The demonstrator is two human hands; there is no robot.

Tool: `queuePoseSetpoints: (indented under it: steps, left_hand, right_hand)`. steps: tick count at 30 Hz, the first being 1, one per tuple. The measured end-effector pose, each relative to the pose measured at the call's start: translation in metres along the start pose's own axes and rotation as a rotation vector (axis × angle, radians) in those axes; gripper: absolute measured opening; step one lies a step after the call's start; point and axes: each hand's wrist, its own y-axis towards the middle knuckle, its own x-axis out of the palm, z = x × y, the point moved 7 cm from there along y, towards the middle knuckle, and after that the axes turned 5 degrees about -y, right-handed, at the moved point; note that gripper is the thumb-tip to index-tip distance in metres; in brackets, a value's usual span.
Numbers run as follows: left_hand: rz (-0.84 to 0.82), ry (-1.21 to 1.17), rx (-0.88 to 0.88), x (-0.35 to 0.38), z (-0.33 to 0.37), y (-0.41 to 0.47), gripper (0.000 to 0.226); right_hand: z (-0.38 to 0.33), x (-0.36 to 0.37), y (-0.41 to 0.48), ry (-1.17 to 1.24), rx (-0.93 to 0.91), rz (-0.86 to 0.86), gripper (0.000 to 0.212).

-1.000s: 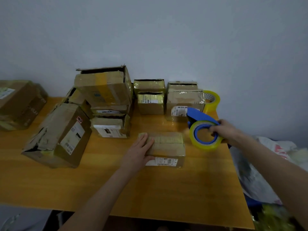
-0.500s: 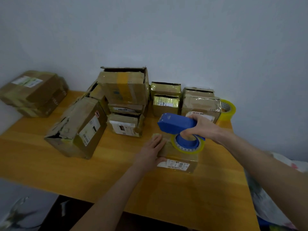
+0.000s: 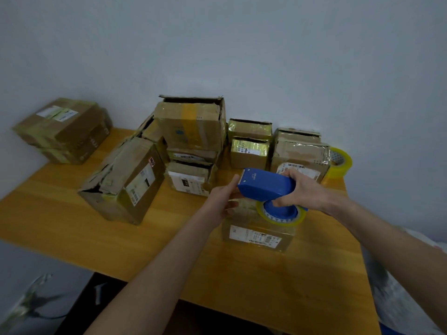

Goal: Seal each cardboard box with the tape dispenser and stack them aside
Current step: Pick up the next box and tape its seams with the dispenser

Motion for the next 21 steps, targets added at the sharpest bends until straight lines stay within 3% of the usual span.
queuePoseSetpoints:
  steps: [3, 5, 8, 13, 19, 21]
  left_hand:
    - [-0.021, -0.029, 0.022, 0.000, 0.002, 0.003, 0.017]
    - [-0.018, 0.003, 0.051, -0.003, 0.004, 0.003, 0.013]
    - [0.010, -0.001, 0.060, -0.007, 0.002, 0.003, 0.016]
    - [0.032, -0.001, 0.006, -0.010, -0.001, 0.003, 0.041]
    - [0.093, 0.230, 0.125, -0.018, 0.007, 0.005, 0.008]
    - [0.118, 0.300, 0.160, -0.020, 0.009, 0.006, 0.006]
  right_hand:
    - [-0.001, 0.001, -0.002, 0.000, -0.007, -0.012, 0.058]
    - [-0.002, 0.001, -0.004, -0.002, -0.010, -0.020, 0.058]
    - [-0.001, 0.001, -0.005, -0.002, -0.008, -0.018, 0.059]
    - [0.000, 0.001, -0.004, -0.016, -0.014, -0.022, 0.060]
    - [-0.008, 0.002, -0.001, -0.119, -0.067, -0.009, 0.057]
    - [-0.013, 0.003, 0.001, -0.179, -0.093, 0.015, 0.056]
